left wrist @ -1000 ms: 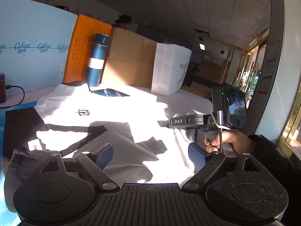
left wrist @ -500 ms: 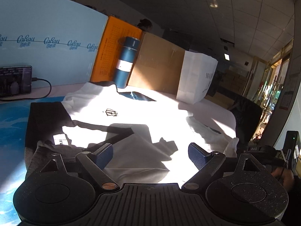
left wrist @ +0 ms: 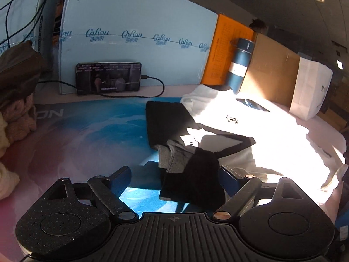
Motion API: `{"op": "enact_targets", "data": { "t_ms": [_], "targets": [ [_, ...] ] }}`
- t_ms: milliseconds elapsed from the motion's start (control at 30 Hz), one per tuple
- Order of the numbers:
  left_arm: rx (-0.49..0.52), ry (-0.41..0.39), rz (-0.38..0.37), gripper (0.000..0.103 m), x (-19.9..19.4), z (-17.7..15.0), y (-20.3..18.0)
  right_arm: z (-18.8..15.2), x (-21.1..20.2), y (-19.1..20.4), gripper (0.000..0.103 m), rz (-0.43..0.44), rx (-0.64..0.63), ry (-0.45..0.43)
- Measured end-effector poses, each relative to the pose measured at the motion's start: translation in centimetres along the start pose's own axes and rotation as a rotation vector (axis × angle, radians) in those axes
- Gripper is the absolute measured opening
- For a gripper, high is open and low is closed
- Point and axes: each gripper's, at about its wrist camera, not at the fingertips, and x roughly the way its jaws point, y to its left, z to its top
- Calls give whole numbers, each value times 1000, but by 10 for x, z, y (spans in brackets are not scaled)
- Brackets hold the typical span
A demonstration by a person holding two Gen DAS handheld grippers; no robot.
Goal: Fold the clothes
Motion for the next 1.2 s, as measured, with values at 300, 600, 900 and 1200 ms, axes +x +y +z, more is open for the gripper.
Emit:
{"op": "enact_targets", "data": {
  "t_ms": [300,600,900,1200],
  "targets": [
    [42,-116,17,89,-42,-10,7,-7,-41,8,86,-52,-285,-233],
    [-15,-160,-52,89,-51,-11,-5,-70,-59,96,93,843,-755,107],
    [-92,-160,-54,89,-56,-27,4,-140,-63,148,92,1105,-1062,416],
    [-152,-122,-71,90,-46,-39,16,-156,-49,147,74,1016,-1151,444]
  ]
}}
